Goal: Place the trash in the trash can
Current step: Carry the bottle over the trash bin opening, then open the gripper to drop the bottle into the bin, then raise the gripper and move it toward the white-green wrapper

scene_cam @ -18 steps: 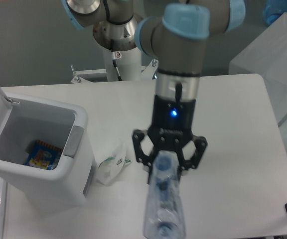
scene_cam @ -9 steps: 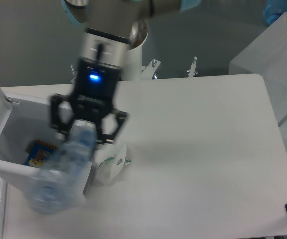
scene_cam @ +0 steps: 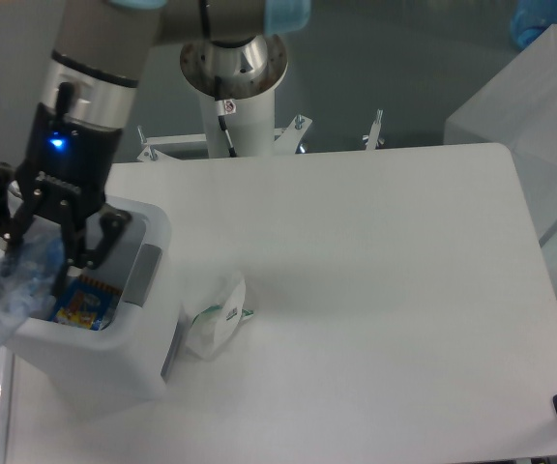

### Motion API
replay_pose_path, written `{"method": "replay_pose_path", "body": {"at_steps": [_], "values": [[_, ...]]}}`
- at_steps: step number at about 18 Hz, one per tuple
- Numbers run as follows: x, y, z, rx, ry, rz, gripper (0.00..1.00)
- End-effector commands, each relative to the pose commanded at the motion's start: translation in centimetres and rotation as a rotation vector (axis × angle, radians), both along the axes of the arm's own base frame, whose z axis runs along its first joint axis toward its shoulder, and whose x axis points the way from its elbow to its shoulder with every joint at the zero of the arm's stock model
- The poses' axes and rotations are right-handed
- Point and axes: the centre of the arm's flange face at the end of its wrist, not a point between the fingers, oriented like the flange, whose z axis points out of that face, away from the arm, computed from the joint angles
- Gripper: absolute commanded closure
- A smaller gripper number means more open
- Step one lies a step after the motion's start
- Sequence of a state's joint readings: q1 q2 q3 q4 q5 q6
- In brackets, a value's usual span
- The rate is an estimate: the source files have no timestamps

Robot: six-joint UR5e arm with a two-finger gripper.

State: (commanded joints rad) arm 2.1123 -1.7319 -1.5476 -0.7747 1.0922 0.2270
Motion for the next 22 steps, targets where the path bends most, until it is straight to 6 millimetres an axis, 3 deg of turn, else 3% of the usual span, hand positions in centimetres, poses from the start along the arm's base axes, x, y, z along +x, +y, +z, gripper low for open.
{"method": "replay_pose_path", "body": {"at_steps": [7, 9, 12, 15, 19, 22], "values": [[0.8, -1.4, -3.1, -0.052, -0.021, -0.009, 0.41], [1.2, -2.0, -3.6, -0.052, 0.021, -0.060, 0.11], [1.2, -2.3, -2.9, -0.038, 0.029, -0.064, 0.01], [0.7, -3.0, -1.2, -0.013, 0.044, -0.052, 0.00], [-1.7, -4.5, 0.9, 0.023, 0.052, -0.005, 0.00], [-8.9, -7.2, 1.4, 0.027, 0.066, 0.120, 0.00]]}}
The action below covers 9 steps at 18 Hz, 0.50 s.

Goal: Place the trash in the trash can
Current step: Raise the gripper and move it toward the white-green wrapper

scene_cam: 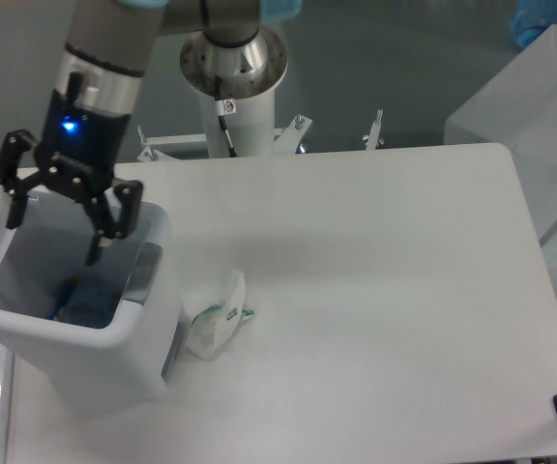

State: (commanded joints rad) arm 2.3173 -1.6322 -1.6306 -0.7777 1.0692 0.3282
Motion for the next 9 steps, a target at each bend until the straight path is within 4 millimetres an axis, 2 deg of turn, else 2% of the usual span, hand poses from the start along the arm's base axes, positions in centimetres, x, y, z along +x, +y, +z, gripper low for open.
{"method": "replay_pose_path", "body": {"at_steps": [1, 3, 5, 7, 9], "values": [[-3.2, -1.5, 0.0, 0.003, 0.007, 0.055, 0.00], [-8.2, -3.4, 0.5, 0.010, 0.040, 0.108, 0.00], [-13.7, -4.1, -1.5, -0.017, 0.050, 0.149, 0.00], [-16.8, -4.8, -2.1, -0.034, 0.072, 0.170, 0.00], [-18.2, -5.7, -2.2, -0.042, 0.092, 0.180, 0.00]]}}
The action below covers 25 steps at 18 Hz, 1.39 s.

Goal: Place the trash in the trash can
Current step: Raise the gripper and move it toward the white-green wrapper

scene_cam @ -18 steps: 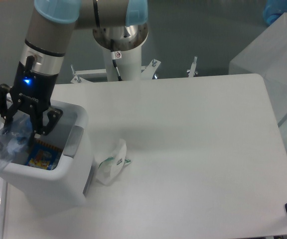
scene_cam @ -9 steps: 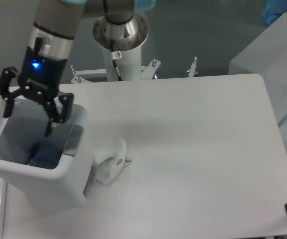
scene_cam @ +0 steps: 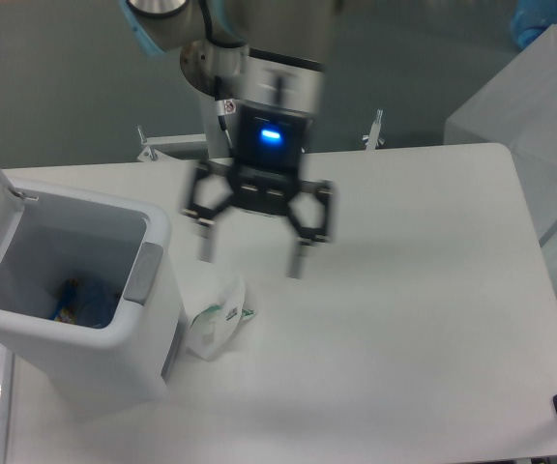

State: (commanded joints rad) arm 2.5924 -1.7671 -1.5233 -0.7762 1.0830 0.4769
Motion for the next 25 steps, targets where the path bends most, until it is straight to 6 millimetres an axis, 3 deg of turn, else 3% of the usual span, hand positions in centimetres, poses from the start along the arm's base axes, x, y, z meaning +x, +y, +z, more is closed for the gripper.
{"method": "replay_pose_path", "body": {"at_steps": [9, 16, 20, 25], "values": [[-3.4, -2.0, 0.1, -0.015, 0.054, 0.005, 0.00], [-4.7, -2.8, -0.3, -0.025, 0.062, 0.012, 0.00], [-4.8, -2.7, -3.4, -0.067, 0.040, -0.014, 0.00], [-3.3, -3.9, -11.3, -0.260, 0.052, -0.107, 0.00]]}}
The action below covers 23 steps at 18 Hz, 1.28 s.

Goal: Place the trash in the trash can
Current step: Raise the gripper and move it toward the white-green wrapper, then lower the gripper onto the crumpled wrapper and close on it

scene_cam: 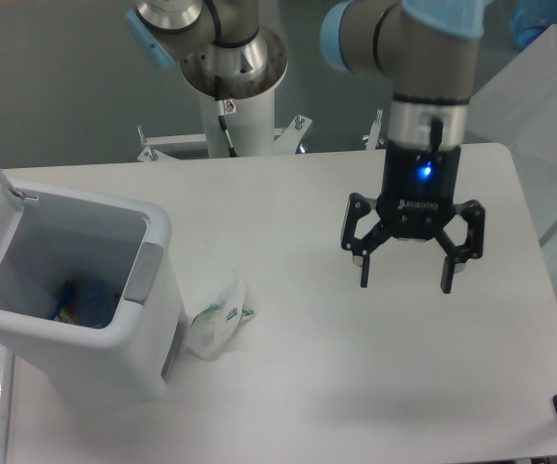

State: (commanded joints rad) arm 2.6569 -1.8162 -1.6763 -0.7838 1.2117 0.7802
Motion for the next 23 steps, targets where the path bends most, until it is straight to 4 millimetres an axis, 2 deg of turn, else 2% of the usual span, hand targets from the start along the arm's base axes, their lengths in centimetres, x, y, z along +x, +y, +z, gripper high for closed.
{"method": "replay_pose_path", "body": {"at_steps": [3, 6, 9, 11, 15, 21, 23], "values": [[2.0, -1.6, -5.5, -0.139, 0.023, -0.159, 0.00], [4.8, -1.3, -9.0, -0.219, 0.027, -0.306, 0.00], [8.3, 0.5, -10.1, -0.231, 0.001, -0.355, 0.00], [11.0, 1.0, -11.9, -0.243, -0.035, -0.391, 0.00], [15.7, 3.1, -13.4, -0.256, -0.087, -0.408, 0.00], [19.1, 4.2, -14.2, -0.264, -0.124, -0.403, 0.00], [19.3, 4.5, -14.5, -0.265, -0.129, -0.406, 0.00]]}}
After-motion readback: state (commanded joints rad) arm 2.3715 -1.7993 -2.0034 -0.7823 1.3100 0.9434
